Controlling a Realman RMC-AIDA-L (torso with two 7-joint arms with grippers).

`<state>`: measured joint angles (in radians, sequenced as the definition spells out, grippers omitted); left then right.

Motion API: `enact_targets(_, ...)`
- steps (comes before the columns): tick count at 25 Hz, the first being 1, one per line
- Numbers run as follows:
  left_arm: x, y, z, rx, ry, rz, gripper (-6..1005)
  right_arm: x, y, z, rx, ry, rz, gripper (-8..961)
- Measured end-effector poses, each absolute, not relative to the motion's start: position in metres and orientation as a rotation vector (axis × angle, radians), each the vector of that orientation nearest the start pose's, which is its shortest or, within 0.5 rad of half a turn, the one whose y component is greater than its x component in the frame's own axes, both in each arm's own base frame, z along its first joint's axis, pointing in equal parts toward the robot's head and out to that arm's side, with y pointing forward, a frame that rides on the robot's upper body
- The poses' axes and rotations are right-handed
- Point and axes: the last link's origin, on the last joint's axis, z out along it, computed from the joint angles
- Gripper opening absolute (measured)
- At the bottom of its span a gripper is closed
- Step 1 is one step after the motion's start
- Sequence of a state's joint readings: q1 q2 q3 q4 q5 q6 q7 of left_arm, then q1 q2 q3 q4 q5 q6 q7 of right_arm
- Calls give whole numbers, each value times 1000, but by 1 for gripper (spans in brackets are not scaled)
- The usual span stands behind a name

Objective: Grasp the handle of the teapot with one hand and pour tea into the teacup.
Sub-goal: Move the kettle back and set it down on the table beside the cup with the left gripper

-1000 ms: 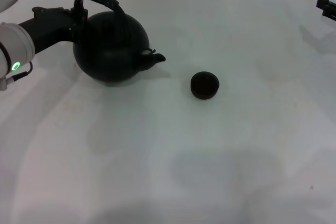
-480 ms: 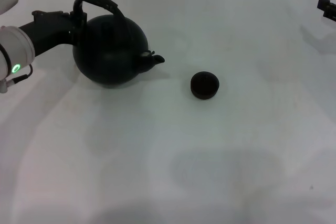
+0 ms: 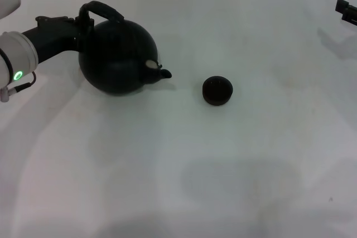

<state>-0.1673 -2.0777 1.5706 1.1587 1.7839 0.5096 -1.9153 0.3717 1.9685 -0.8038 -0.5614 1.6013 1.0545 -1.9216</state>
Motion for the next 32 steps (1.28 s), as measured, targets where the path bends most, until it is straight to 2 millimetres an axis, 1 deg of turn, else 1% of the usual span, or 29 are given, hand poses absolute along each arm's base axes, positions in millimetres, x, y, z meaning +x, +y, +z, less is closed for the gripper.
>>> enact_targets(11, -268, 350, -16, -2130, -810, -339, 164, 357, 350, 65, -2073, 749, 537, 752)
enact_targets(17, -267, 350, -15, -2132, -802, -339, 214, 358, 349, 67, -2069, 750, 532, 753)
enact_targets(22, -268, 349, -14, -2122, -808, -342, 331, 359, 349, 67, -2068, 750, 531, 752)
enact_targets(25, -267, 349, -14, -2116, -823, -365, 551, 359, 349, 67, -2068, 751, 531, 752)
enact_targets(30, -264, 345, -11, -2120, -795, -373, 797, 360, 349, 68, -2067, 754, 529, 752)
enact_targets(32, -261, 342, -8, -2122, -768, -373, 813, 360, 349, 68, -2068, 753, 529, 751)
